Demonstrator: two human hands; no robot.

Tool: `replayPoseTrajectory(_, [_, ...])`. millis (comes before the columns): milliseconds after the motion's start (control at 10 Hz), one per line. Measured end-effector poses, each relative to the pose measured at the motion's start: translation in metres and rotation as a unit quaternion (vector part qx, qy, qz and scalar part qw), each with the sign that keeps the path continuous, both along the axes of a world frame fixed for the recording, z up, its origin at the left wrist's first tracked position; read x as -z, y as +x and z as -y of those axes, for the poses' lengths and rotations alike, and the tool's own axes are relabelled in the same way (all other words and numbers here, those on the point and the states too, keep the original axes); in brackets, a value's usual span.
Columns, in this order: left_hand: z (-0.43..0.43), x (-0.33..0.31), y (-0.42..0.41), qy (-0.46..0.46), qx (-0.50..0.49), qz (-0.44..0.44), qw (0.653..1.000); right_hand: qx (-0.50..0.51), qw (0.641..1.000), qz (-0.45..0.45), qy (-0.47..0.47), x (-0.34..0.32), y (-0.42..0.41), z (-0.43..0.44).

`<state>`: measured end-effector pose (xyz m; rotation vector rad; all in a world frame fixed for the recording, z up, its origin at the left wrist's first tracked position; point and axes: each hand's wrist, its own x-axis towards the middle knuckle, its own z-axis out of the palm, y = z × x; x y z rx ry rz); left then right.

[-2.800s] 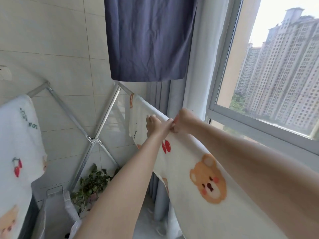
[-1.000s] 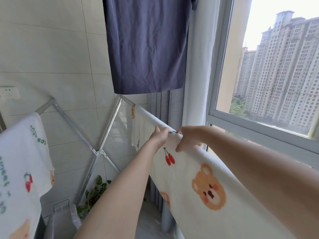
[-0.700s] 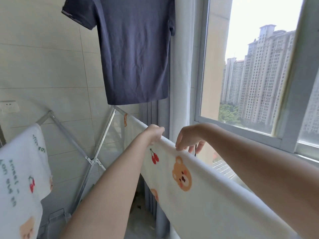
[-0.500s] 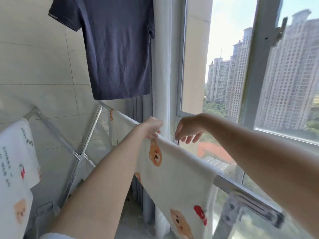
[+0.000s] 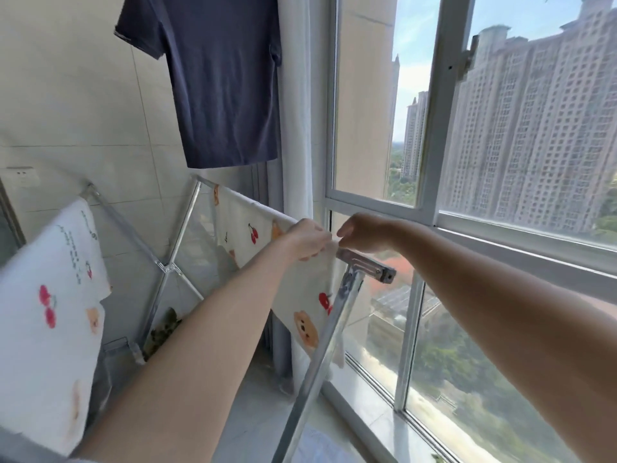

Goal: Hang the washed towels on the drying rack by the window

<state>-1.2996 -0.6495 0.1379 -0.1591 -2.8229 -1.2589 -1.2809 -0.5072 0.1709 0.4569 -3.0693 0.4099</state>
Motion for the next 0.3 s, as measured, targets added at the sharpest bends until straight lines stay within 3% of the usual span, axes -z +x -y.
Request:
replayPoseTrajectory(200, [-0.015,-0.022,0.038,-0.041,0.026,-0.021,0.999,0.044,0.996,0.031,-0.069,-0.016,0.044,-0.019])
replayPoseTrajectory(300, [-0.021,-0.032,0.056,-0.048,0.050,-0.032,0.997,0.080,0.992,0.003,-0.093,-0.018,0.068,-0.028])
